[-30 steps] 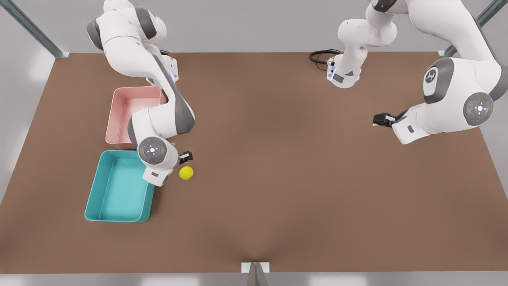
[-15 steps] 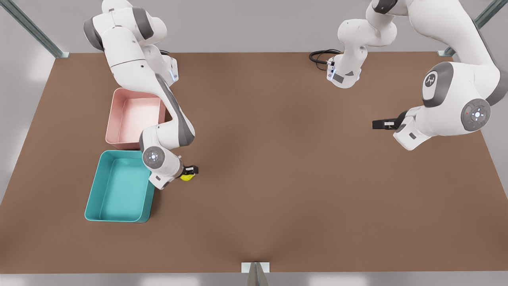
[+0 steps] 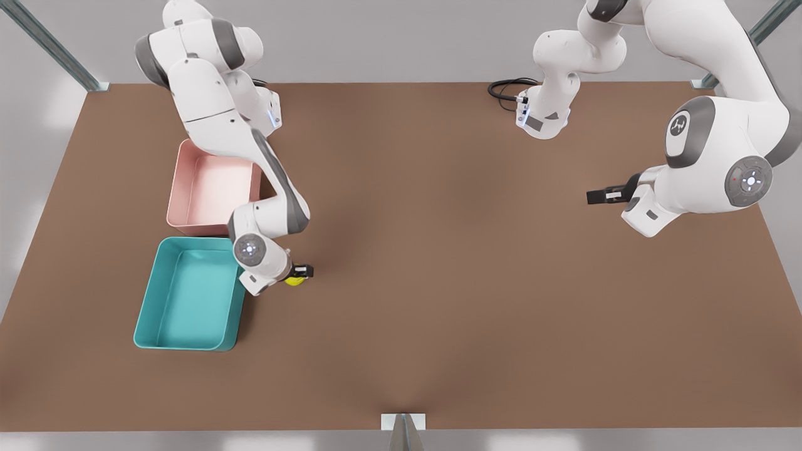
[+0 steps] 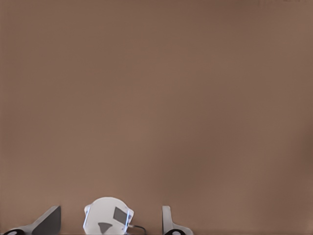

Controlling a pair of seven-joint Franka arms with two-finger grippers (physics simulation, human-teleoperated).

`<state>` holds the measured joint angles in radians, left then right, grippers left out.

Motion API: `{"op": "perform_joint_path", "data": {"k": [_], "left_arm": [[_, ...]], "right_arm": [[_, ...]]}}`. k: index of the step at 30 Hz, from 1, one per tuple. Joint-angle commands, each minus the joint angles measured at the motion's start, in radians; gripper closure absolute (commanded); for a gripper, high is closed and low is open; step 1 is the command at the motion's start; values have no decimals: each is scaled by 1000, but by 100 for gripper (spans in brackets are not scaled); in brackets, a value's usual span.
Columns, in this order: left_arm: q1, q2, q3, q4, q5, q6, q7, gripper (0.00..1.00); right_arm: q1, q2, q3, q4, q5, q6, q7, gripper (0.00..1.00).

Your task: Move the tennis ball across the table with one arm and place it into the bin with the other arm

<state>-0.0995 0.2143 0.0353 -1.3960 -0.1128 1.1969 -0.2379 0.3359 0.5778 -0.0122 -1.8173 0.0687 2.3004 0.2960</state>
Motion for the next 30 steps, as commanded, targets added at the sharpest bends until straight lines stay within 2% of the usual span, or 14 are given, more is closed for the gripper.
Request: {"op": "perform_joint_path", "data": {"k": [1,30], "left_arm": [[0,-1,0,0,-1,-8,-83,0],[0,7,0,-5,-5,-29,-84,0]], "right_arm": [[0,13,0,1,0,40,65,0],[9,70,0,-40,2,100,66,0]]}}
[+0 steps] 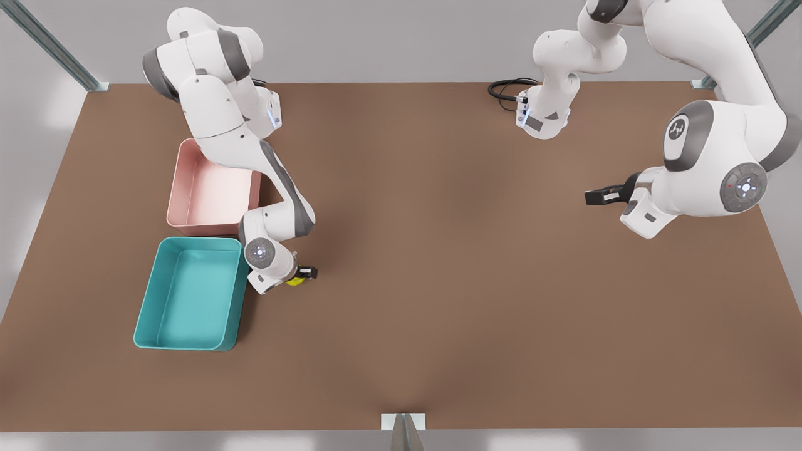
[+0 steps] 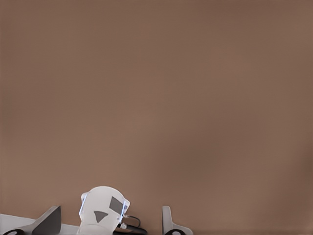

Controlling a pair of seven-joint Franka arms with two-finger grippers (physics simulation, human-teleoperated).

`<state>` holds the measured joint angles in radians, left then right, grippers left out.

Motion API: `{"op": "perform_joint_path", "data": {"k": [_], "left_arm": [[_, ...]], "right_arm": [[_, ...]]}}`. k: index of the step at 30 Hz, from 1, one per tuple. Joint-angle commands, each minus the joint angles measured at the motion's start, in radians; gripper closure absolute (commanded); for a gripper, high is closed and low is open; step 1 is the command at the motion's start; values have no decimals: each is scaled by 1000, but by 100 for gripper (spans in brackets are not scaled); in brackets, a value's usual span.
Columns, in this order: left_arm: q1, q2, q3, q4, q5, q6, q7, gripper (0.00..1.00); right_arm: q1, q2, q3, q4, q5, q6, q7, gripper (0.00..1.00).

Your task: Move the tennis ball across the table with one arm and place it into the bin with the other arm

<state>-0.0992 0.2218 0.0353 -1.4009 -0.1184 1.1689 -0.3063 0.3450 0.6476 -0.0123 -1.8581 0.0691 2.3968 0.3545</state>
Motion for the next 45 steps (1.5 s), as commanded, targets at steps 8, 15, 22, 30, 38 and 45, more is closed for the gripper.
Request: {"op": "perform_joint_path", "data": {"k": [8,15,22,30,38,45], "left_arm": [[3,-7,-2,5,-1,-46,-16,0],[-1,-2,-2,5,0,-35,-16,0],[0,-2,0,5,-1,-37,-16,0],[3,-2,0,5,-1,-37,-16,0],[3,-1,0,5,-3,-38,-16,0],[-2,-2,-2,5,2,-37,-16,0]], "right_arm": [[-4,-20,2,8,0,1,-3,28],[-38,-105,-8,94,-2,-27,-245,28],[-175,-169,-69,125,-15,-28,-687,28],[-316,-138,-71,80,-3,-38,-802,0],[-273,-82,-67,428,38,-647,-573,0],[-280,-424,41,493,-218,-1030,-321,0]]}}
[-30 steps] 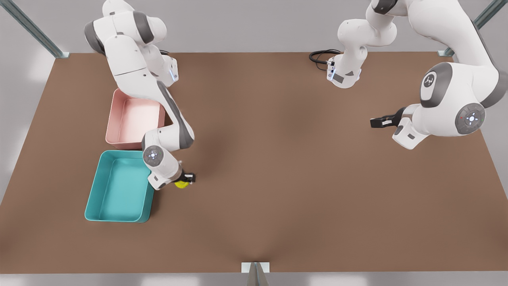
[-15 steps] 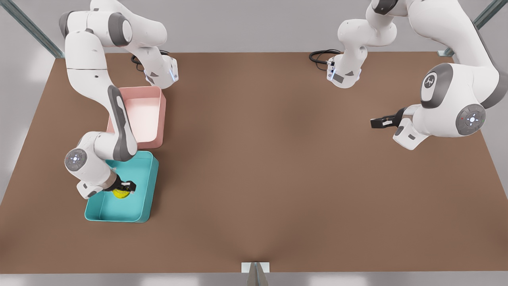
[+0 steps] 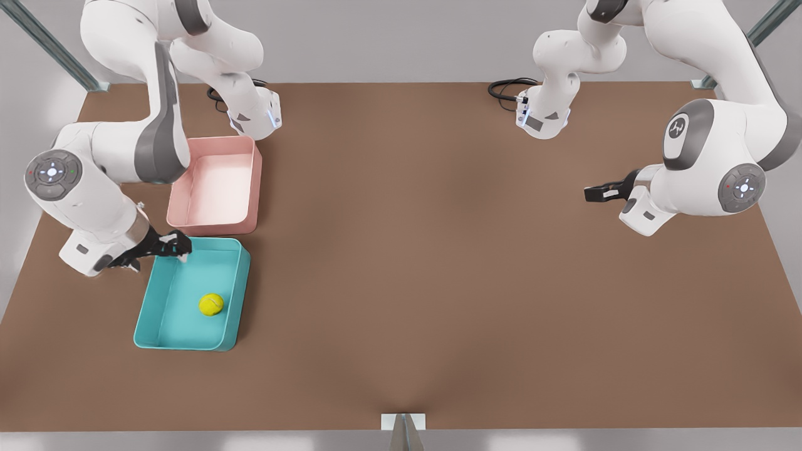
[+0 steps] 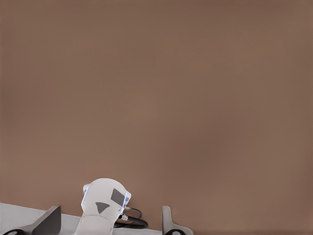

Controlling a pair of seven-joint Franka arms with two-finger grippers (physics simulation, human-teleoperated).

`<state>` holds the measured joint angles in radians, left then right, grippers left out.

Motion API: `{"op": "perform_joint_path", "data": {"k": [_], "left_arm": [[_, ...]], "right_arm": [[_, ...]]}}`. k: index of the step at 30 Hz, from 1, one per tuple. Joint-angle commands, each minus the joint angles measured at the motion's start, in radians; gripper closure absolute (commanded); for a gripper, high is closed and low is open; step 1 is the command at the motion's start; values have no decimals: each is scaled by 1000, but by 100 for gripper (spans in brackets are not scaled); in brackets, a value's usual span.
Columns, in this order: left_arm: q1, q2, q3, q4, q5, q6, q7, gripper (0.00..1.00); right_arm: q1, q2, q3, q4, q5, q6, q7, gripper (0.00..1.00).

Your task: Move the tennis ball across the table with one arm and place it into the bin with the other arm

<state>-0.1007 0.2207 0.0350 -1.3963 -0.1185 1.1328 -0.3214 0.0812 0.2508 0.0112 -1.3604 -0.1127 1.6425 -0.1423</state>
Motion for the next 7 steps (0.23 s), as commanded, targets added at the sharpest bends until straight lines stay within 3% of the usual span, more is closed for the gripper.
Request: {"op": "perform_joint_path", "data": {"k": [1,7], "left_arm": [[0,-1,-1,0,0,-1,-1,0],[1,-1,0,-1,0,-7,-1,0]], "right_arm": [[-31,-90,27,-64,-24,-270,181,0],[-29,-114,26,-89,24,-248,182,0]]}}
